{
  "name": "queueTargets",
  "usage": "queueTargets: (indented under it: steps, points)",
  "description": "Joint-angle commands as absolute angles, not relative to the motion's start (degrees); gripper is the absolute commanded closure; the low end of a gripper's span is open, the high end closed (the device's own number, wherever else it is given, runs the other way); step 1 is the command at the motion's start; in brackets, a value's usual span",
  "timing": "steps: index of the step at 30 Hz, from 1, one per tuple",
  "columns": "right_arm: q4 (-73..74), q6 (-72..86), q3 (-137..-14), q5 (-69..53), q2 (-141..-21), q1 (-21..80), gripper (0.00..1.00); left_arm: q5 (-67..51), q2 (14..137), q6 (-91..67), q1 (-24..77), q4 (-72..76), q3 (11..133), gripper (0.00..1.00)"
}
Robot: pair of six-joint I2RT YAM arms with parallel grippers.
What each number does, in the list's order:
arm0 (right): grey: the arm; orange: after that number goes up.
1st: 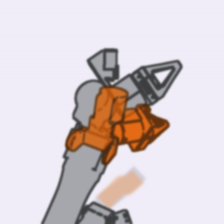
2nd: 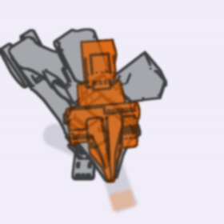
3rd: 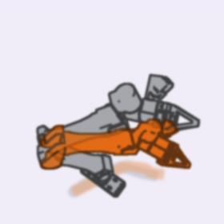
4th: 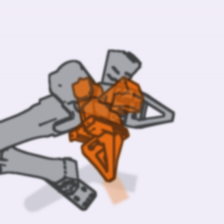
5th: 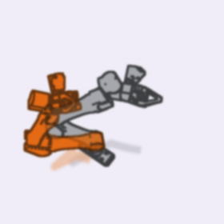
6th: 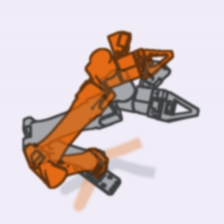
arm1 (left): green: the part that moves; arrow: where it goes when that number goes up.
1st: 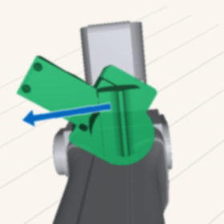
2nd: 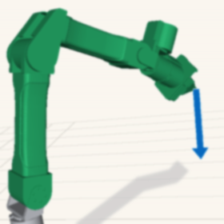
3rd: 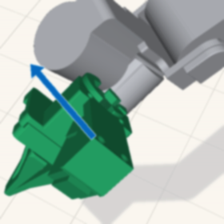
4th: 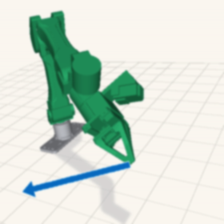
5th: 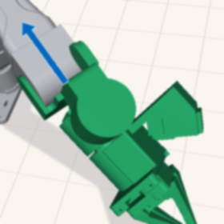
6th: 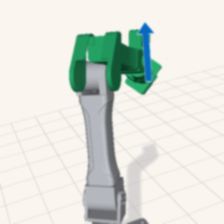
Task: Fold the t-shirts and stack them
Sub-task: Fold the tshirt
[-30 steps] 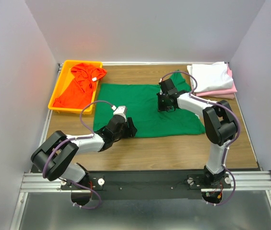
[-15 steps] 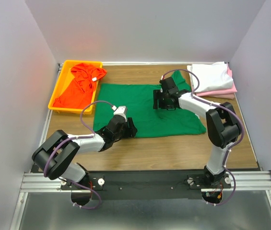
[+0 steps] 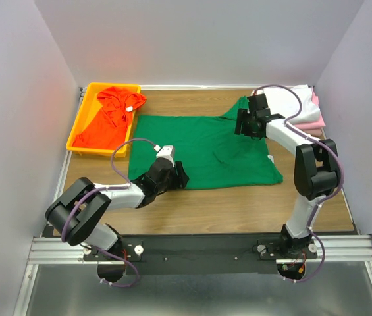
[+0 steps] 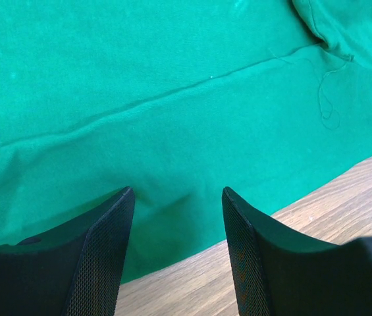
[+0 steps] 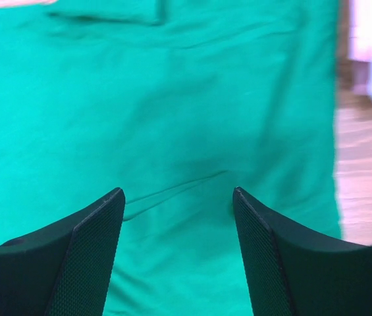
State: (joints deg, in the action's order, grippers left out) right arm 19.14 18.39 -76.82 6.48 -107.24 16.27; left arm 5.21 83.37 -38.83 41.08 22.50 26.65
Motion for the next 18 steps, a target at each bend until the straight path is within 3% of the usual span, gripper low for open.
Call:
queueTargets:
  steps: [1, 9, 18]
  points:
    - [19.0, 17.1, -76.7, 5.8, -108.9, 14.9, 0.28, 4.0, 84.9, -38.0, 41.5, 22.5, 26.1, 0.36]
    - [18.9, 16.4, -75.2, 7.7, -111.0, 14.2, 0.44, 3.3, 85.7, -37.5, 41.5, 22.6, 26.5, 0.36]
    - [18.9, 15.7, -76.5, 8.4, -113.7, 13.4, 0.48, 3.4, 85.0, -37.5, 41.6, 22.6, 26.0, 0.36]
